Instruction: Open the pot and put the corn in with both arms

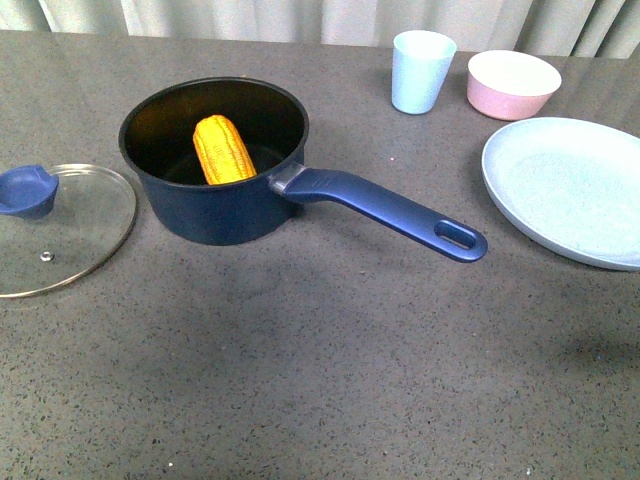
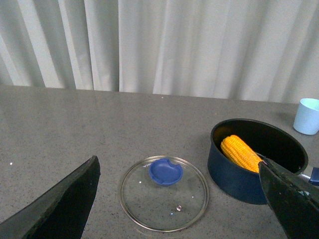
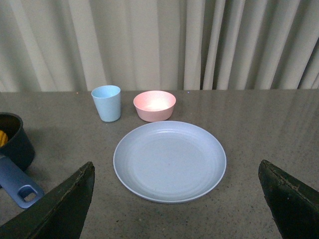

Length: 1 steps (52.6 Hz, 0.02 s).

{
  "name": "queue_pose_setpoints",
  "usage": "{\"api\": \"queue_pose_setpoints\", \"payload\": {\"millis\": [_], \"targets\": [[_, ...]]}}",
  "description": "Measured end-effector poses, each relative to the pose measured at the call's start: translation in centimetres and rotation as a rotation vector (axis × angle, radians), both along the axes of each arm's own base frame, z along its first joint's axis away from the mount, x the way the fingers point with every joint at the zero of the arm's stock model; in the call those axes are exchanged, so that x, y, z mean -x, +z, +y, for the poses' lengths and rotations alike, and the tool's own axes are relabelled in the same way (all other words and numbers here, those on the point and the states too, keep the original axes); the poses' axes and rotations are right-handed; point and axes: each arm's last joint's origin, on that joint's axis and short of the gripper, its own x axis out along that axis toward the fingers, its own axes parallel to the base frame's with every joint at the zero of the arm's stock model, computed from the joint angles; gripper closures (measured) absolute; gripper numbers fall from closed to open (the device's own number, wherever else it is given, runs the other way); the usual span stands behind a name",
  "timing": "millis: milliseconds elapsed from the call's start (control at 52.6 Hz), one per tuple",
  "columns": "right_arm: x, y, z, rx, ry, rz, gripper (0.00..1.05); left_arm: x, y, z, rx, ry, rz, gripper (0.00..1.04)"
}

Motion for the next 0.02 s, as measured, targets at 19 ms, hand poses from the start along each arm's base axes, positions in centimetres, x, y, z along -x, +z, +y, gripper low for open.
{"api": "queue_pose_setpoints", "payload": {"millis": [19], "targets": [[0.00, 0.00, 0.00, 0.000, 0.000, 0.000, 0.09, 0.00, 0.00, 0.00, 0.000, 0.000, 0.000, 0.09]]}}
